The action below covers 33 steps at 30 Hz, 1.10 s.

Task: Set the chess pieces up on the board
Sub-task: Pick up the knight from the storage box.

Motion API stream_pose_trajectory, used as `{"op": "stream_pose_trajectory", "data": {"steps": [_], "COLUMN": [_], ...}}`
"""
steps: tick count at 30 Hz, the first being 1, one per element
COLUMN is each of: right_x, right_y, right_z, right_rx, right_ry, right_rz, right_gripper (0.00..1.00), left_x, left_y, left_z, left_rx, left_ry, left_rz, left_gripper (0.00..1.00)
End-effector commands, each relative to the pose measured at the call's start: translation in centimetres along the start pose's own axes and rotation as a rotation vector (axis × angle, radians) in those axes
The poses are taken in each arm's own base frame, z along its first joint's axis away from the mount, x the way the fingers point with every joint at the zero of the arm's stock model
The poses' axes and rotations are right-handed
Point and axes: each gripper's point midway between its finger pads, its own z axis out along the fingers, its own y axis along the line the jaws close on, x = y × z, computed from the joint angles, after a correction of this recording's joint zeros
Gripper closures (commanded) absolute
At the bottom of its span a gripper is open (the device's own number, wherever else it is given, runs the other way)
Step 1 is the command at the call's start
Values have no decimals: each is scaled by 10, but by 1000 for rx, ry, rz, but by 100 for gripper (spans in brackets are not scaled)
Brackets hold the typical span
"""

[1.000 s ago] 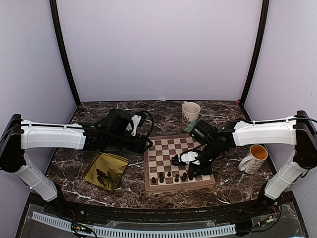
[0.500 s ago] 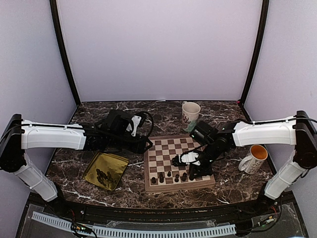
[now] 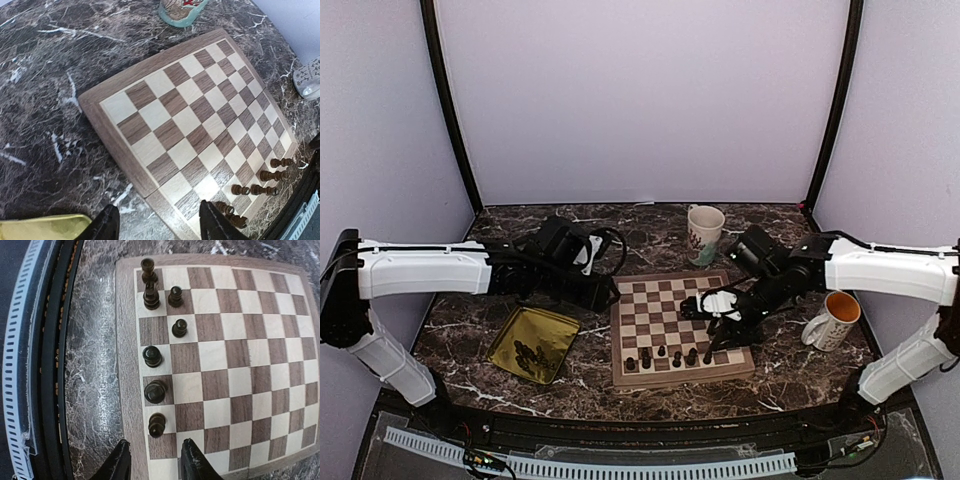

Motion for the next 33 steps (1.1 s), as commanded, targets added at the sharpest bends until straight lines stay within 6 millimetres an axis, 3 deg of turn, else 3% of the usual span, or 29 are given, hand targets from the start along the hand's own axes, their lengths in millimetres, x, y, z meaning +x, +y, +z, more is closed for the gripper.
{"op": "stream_pose_trajectory", "data": {"steps": [1,6,13,23,33], "right_x": [2,12,26,35,37], "right_y": [-4,-21,-39,-45,-44], "right_z": [-34,-46,-45,-45,-44], "right_rx": [14,-2,-8,40,47], "right_ry": [-109,-230,-303,-296,-290], "right_rz": [54,180,294,302,298], "right_gripper": [63,61,61,61,61], "left_x": [25,58,101,130,141], "left_y": [31,67,110,125,133], "left_z": [-36,-61,-86,-99,-90], "left_rx": [-168,-351,-573,-565,-532], "left_ry": [131,260,448,495,532], "left_rz": [-48,-39,-84,-220,-271], "left_gripper": [44,44,50,60,69]}}
